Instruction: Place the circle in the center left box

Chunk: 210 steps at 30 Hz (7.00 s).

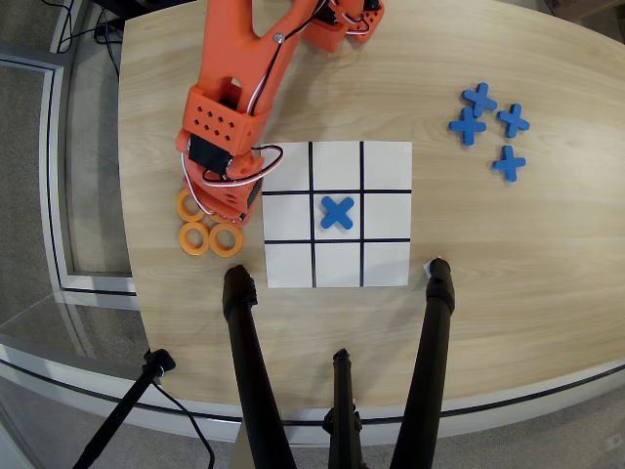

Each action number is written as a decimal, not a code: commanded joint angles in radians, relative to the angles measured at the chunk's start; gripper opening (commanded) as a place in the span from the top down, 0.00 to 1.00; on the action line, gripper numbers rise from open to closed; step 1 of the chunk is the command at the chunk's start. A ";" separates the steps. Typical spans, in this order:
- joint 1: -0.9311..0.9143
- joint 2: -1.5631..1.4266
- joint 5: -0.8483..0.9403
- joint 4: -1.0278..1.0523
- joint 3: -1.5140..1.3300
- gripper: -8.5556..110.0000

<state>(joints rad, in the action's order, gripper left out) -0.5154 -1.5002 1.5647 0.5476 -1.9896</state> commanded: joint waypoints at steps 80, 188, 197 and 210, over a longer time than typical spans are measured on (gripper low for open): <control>0.874 -0.344 -0.439 0.130 -0.150 0.93; 0.563 -1.856 0.000 0.703 -1.213 0.93; 0.575 -1.858 -0.003 0.718 -1.213 0.93; 0.287 -1.858 -0.003 0.719 -1.213 0.93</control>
<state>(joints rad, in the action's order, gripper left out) -0.0660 -3.3610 1.5662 1.2594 -3.1477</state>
